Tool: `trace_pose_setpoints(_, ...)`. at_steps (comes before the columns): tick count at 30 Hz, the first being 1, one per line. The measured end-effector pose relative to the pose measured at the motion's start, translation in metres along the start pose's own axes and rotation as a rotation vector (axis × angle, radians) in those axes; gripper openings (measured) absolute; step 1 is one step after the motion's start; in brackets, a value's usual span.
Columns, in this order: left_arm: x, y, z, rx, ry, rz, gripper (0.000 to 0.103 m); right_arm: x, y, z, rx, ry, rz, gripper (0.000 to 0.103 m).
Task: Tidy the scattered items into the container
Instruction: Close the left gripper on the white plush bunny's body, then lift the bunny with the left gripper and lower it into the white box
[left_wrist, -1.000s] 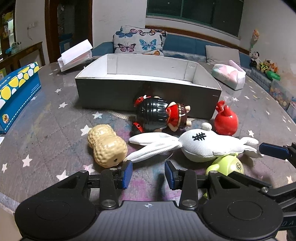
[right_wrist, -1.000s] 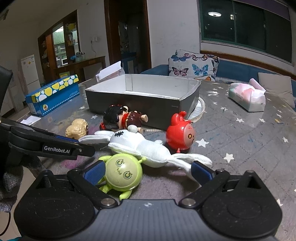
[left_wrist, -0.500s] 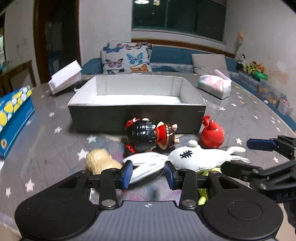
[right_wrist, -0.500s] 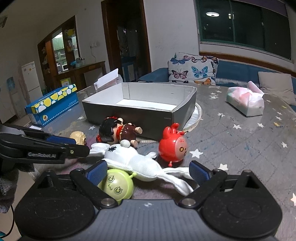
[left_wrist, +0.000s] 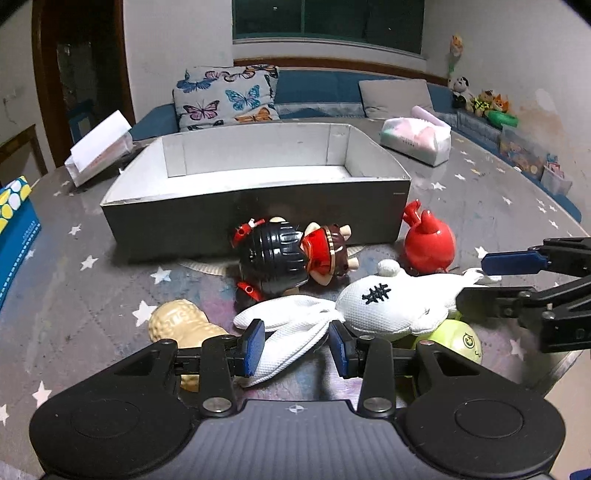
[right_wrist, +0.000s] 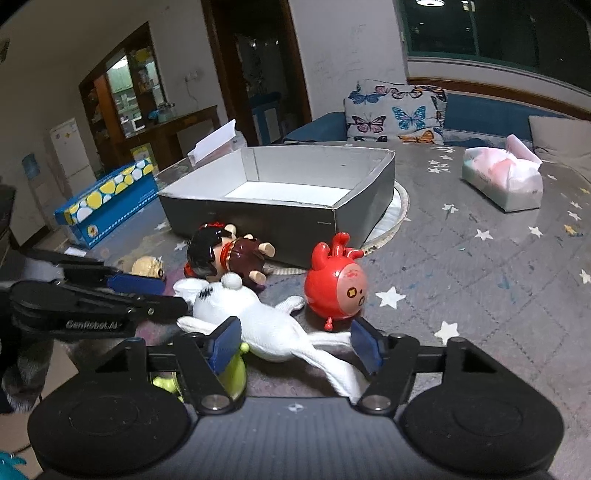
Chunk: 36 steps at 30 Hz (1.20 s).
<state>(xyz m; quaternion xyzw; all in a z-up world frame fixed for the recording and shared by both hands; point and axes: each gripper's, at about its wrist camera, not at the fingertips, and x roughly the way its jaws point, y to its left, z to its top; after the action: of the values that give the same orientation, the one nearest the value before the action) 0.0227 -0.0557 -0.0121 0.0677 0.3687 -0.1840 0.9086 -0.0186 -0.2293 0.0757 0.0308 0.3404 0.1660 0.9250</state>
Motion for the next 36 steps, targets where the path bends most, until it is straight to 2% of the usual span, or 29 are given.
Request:
trace_pose_setpoints(5,0.009,0.001,0.001,0.02,0.018,-0.025,0.036,0.001,-0.009,-0.002,-0.012,0.025,0.0,0.059)
trace_pose_setpoints(12,0.018,0.002,0.002,0.034,0.02,-0.054,0.022,0.006,-0.006,-0.007,-0.074,0.055,-0.004,0.048)
trace_pose_setpoints(20,0.02,0.003,0.003,0.031,0.014,-0.084,0.014,0.019,0.01,-0.004,-0.193,0.066,0.023,0.048)
trace_pose_setpoints(23,0.018,0.005,0.004,0.016,0.008,-0.097,0.012,0.025,0.014,-0.007,-0.225,0.076,0.023,0.043)
trace_pose_setpoints(26,0.015,0.006,0.004,0.008,0.001,-0.101,0.01,0.025,0.015,-0.006,-0.227,0.067,0.03,0.032)
trace_pose_setpoints(32,-0.004,0.006,0.012,0.004,-0.042,-0.132,0.009,0.01,0.023,0.002,-0.256,0.025,0.027,0.031)
trace_pose_setpoints(36,-0.02,0.008,0.027,-0.004,-0.094,-0.143,0.009,-0.004,0.028,0.019,-0.29,-0.022,0.028,0.031)
